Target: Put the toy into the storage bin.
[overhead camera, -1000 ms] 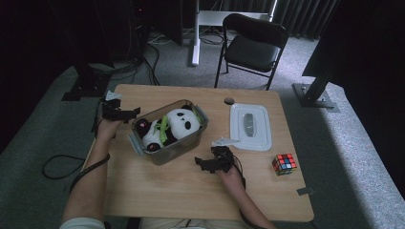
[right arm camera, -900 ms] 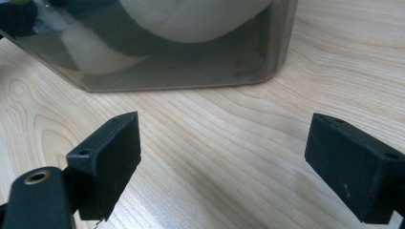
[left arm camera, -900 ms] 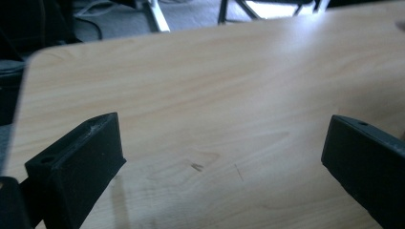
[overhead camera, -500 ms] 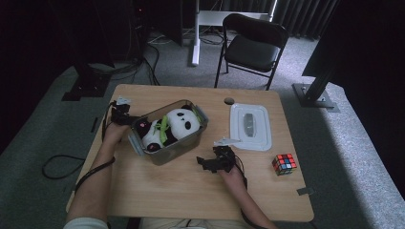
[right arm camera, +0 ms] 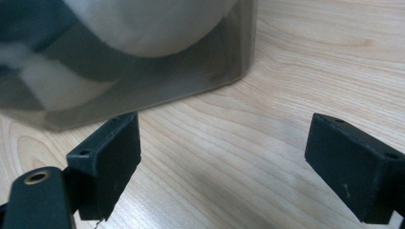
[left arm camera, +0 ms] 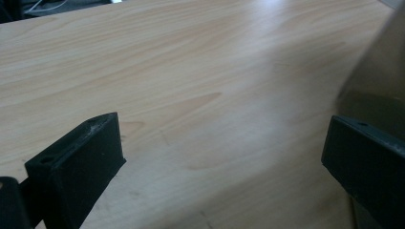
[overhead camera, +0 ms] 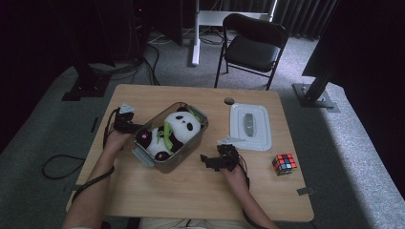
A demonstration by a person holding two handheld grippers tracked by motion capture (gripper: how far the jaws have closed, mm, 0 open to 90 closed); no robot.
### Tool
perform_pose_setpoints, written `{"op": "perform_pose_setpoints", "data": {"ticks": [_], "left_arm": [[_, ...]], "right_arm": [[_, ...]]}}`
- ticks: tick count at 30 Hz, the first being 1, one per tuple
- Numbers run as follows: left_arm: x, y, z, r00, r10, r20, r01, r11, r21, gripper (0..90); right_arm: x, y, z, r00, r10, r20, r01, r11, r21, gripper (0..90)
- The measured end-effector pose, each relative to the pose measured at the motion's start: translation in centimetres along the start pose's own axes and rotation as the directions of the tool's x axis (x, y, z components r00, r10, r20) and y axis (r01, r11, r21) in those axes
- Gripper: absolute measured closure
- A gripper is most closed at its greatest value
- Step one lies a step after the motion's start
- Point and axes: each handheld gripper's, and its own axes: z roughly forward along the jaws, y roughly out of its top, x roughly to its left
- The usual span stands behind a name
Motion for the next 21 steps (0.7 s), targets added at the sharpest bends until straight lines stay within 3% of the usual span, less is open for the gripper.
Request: {"op": "perform_pose_setpoints", "data": {"ticks": [6, 14, 17, 21], "left_arm": [[-1.7, -0.5, -0.6, 0.9991, 0.034, 0.026, -0.034, 0.9993, 0.017, 0.9], [-4.3, -1.1, -1.2, 0.9963, 0.052, 0.068, -0.054, 0.9985, 0.013, 0.9], [-5.6, -1.2, -1.4, 0.9932, 0.078, 0.087, -0.079, 0.9968, 0.014, 0.8], [-6.9, -1.2, -1.5, 0.9920, 0.106, 0.069, -0.107, 0.9942, 0.010, 0.9]], "right_arm": [[0.0, -0.1, 0.0, 0.9997, -0.001, 0.023, 0.001, 1.000, 0.005, 11.6], [-0.3, 0.0, -0.6, 0.9998, 0.008, 0.020, -0.008, 1.000, -0.021, 11.8], [-0.4, 0.0, -0.8, 0.9991, -0.010, 0.042, 0.012, 1.000, -0.028, 13.0], [-0.6, -0.2, -1.0, 0.9973, -0.024, 0.069, 0.026, 0.999, -0.019, 12.9]]}}
